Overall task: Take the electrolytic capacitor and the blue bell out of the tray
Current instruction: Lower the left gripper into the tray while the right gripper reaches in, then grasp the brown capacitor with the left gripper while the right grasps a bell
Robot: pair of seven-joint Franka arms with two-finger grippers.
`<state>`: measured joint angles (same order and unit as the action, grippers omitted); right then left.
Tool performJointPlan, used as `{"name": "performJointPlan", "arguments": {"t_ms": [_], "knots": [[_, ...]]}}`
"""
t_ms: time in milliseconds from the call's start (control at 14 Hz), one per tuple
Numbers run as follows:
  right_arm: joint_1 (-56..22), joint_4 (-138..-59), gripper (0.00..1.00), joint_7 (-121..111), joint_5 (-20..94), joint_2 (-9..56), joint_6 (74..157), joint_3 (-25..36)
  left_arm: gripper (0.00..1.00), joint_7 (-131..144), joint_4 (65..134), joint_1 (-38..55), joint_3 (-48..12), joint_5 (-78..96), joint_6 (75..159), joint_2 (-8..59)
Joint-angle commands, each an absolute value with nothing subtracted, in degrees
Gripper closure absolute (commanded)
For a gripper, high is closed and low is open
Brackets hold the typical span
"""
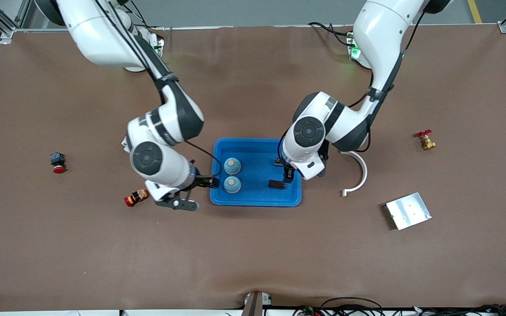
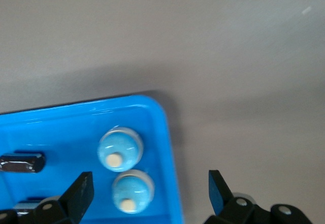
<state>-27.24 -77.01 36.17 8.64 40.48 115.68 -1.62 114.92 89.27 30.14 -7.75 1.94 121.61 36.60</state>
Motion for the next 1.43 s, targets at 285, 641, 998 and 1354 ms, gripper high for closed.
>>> {"name": "performJointPlan", "arguments": {"t_ms": [285, 641, 998, 1354], "knots": [[-31.6, -70.3, 0.00, 45.3, 4.9, 48.2, 115.2, -1.6, 0.00, 117.3, 89.1, 32.3, -7.2, 2.2, 124.8, 40.1], [-31.8, -70.0, 0.00, 46.0, 5.0, 50.5, 118.3, -1.8, 0.00, 117.5, 89.5, 32.4, -7.2, 2.2, 126.7, 41.5], [-33.4, -68.8, 0.00, 46.1, 4.7, 52.4, 119.2, -1.7, 0.00, 117.6, 92.7, 32.4, -7.2, 2.2, 132.2, 41.8], [-33.8, -68.1, 0.00, 46.1, 4.6, 53.9, 119.2, -1.7, 0.00, 117.6, 93.2, 32.9, -7.3, 2.2, 133.1, 42.6]]}}
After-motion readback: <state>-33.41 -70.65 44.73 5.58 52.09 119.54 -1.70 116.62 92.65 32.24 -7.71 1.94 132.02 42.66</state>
